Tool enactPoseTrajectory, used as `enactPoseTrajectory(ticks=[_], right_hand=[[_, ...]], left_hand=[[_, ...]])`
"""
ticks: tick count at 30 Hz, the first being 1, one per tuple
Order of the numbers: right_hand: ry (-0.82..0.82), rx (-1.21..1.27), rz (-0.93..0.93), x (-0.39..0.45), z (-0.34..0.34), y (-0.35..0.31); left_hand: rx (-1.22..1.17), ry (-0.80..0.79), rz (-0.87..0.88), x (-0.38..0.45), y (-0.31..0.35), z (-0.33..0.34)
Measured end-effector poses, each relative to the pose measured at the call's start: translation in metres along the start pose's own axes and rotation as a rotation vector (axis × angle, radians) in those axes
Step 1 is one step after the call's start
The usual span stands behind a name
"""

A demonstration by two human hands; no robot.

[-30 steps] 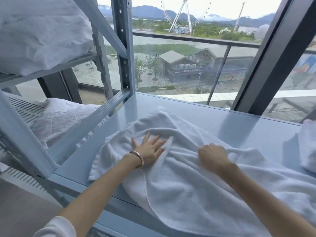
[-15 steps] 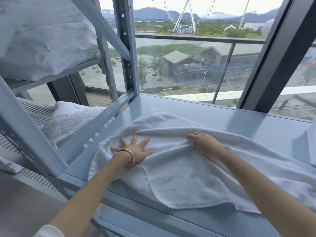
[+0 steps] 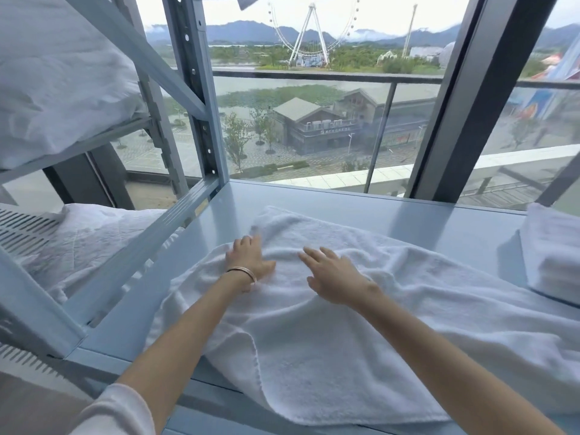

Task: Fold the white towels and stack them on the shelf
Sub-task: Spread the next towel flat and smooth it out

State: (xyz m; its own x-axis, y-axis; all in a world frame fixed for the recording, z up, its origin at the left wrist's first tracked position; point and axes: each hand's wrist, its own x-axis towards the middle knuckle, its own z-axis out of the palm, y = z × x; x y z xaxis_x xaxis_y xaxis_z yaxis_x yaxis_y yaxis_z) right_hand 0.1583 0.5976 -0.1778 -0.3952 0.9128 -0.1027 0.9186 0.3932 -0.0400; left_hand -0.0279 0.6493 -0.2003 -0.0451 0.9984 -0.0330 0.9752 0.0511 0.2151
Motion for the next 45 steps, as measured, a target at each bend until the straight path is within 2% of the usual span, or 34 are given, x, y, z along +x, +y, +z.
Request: enactPoseTrajectory(ticks=[4, 7, 9, 11, 13, 15, 17, 21, 23, 27, 28, 30, 32, 33, 36, 37, 39, 43, 45], right_hand=[[-0.044, -0.046, 0.06, -0.001, 0.01, 0.006], [-0.049, -0.143, 0.124, -0.008, 0.002, 0.005], [0.043, -0.143, 0.102, -0.009, -0.002, 0.001], [0.154, -0.048, 0.041, -0.007, 0.0, 0.001], [0.149, 0.039, -0.002, -0.005, 0.009, 0.006], [0.153, 0.072, -0.026, -0.005, 0.018, 0.01], [0.15, 0.069, -0.012, -0.008, 0.025, 0.013], [0.153, 0.076, 0.008, -0.013, 0.023, 0.01], [0.157, 0.071, -0.009, -0.013, 0.018, 0.007], [0.194, 0.041, -0.045, -0.008, 0.012, 0.005], [0.153, 0.018, -0.03, -0.005, 0.012, 0.006], [0.028, -0.035, 0.024, 0.001, 0.012, 0.009], [-0.036, -0.044, 0.048, 0.005, 0.012, 0.007], [-0.051, -0.013, 0.041, 0.006, 0.013, 0.002], [-0.152, 0.078, -0.002, 0.008, 0.018, -0.014], [-0.179, 0.062, -0.012, 0.01, 0.021, -0.017], [-0.174, 0.016, -0.005, 0.023, 0.026, -0.015], [-0.184, -0.003, 0.06, 0.042, 0.015, -0.015], [-0.143, 0.01, 0.058, 0.028, 0.009, -0.028]], left_hand=[[-0.251, -0.126, 0.077, 0.001, 0.016, -0.014], [-0.113, -0.037, 0.298, -0.013, 0.027, -0.005], [-0.086, -0.012, 0.44, -0.024, 0.029, 0.005], [-0.248, -0.144, 0.511, -0.03, 0.029, 0.011], [-0.392, -0.277, 0.518, -0.028, 0.028, 0.007], [-0.432, -0.221, 0.439, -0.018, 0.025, 0.001], [-0.357, -0.102, 0.347, -0.004, 0.017, -0.006], [-0.154, -0.258, 0.358, 0.005, 0.006, -0.014], [-0.039, -0.14, 0.362, 0.002, 0.006, -0.019], [0.011, 0.346, 0.109, 0.017, -0.017, -0.036], [0.083, 0.474, 0.046, 0.023, -0.029, -0.039], [0.246, 0.61, -0.035, 0.025, -0.049, -0.043], [0.35, 0.466, 0.033, 0.014, -0.044, -0.037], [0.353, 0.328, 0.093, 0.007, -0.039, -0.027], [0.213, -0.22, 0.204, -0.023, -0.017, -0.007], [0.193, -0.328, 0.206, -0.028, -0.016, 0.002], [0.207, -0.354, 0.183, -0.024, -0.018, 0.011], [0.251, -0.221, 0.075, -0.023, -0.021, -0.006], [0.208, -0.283, 0.116, -0.041, -0.02, -0.009]])
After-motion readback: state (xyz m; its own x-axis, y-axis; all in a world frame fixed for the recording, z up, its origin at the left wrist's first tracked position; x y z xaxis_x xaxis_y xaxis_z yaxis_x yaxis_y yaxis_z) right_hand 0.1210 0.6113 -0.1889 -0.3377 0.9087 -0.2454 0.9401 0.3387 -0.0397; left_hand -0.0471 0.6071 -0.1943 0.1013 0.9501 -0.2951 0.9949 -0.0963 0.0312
